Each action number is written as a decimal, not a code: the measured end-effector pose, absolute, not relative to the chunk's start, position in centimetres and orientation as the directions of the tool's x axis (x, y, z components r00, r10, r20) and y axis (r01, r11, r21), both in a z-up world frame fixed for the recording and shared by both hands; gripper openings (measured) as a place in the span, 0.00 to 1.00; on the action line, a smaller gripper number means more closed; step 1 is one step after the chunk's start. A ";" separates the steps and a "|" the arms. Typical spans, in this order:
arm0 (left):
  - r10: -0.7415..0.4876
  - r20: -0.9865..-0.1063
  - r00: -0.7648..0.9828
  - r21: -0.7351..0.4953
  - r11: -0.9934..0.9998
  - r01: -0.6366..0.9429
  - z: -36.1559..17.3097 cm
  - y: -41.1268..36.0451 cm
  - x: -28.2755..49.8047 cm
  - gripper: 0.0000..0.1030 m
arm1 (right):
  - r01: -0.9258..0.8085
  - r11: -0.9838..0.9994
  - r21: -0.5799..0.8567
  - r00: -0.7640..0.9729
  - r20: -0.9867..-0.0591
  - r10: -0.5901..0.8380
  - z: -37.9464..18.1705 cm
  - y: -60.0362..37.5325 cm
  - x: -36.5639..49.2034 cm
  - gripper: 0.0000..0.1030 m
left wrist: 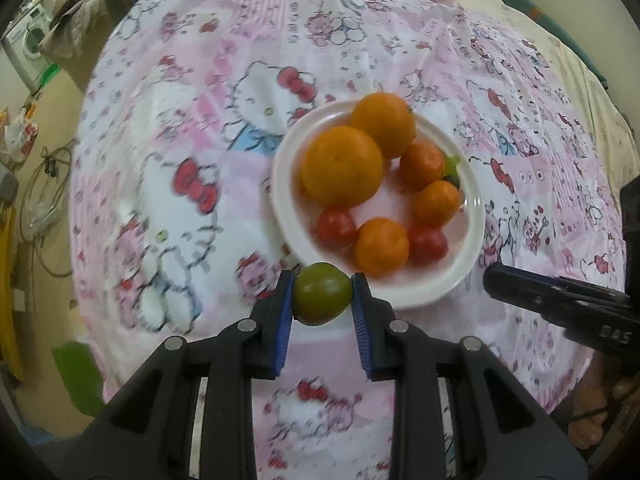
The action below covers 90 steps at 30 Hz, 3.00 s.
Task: Organize fruits
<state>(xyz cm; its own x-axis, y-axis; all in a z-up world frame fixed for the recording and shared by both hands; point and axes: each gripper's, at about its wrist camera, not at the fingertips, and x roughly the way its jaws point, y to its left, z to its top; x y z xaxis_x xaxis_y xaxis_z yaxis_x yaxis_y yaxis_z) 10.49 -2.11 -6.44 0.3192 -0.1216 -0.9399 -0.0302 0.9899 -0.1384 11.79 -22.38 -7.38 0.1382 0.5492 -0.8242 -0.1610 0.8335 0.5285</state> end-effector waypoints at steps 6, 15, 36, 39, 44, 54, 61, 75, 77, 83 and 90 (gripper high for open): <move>-0.149 -0.947 0.284 -0.170 0.984 -0.050 -8.3 -3.0 12.4 0.24 | -0.129 0.828 0.545 0.171 -0.811 0.560 -6.6 -23.8 12.6 0.23; -0.179 -0.952 0.249 -0.200 0.978 -0.062 -9.5 -2.8 13.0 0.27 | -0.143 0.826 0.545 0.172 -0.809 0.563 -6.3 -23.4 13.4 0.23; -0.053 -0.938 0.344 -0.111 0.982 -0.151 -5.9 2.0 8.8 0.77 | -0.143 0.775 0.615 0.196 -0.750 0.631 -7.8 -20.9 16.0 0.39; -0.084 -0.928 0.364 -0.146 0.979 -0.145 -5.7 2.6 8.6 0.77 | -0.148 0.773 0.617 0.223 -0.740 0.634 -7.2 -21.1 15.7 0.62; -0.064 -0.917 0.393 -0.133 0.979 -0.153 -4.5 2.8 7.8 1.00 | -0.191 0.800 0.569 0.286 -0.747 0.600 -5.1 -21.6 14.5 0.69; -0.071 -0.868 0.491 -0.135 0.986 -0.095 -2.0 2.6 4.4 1.00 | -0.212 0.841 0.498 0.390 -0.746 0.541 -2.1 -23.6 8.6 0.87; -0.026 -0.817 0.577 -0.105 0.989 -0.104 -0.8 2.7 1.1 1.00 | -0.217 0.873 0.437 0.496 -0.721 0.484 -0.6 -23.9 4.3 1.00; 0.061 -0.755 0.653 -0.049 0.988 -0.149 -1.3 1.3 -0.7 1.00 | -0.212 0.948 0.238 0.630 -0.708 0.319 -1.1 -21.8 1.7 1.00; 0.050 -0.755 0.654 -0.063 0.987 -0.149 -1.5 1.2 -0.3 1.00 | -0.204 0.953 0.223 0.630 -0.716 0.302 -1.6 -21.6 2.2 1.00; 0.035 -0.753 0.657 -0.087 0.984 -0.153 -1.4 1.4 -0.1 1.00 | -0.205 0.959 0.197 0.643 -0.711 0.284 -1.6 -21.4 2.5 1.00; 0.028 -0.746 0.665 -0.096 0.984 -0.148 -1.1 1.2 -0.4 1.00 | -0.217 0.960 0.177 0.650 -0.707 0.278 -1.4 -21.1 2.2 1.00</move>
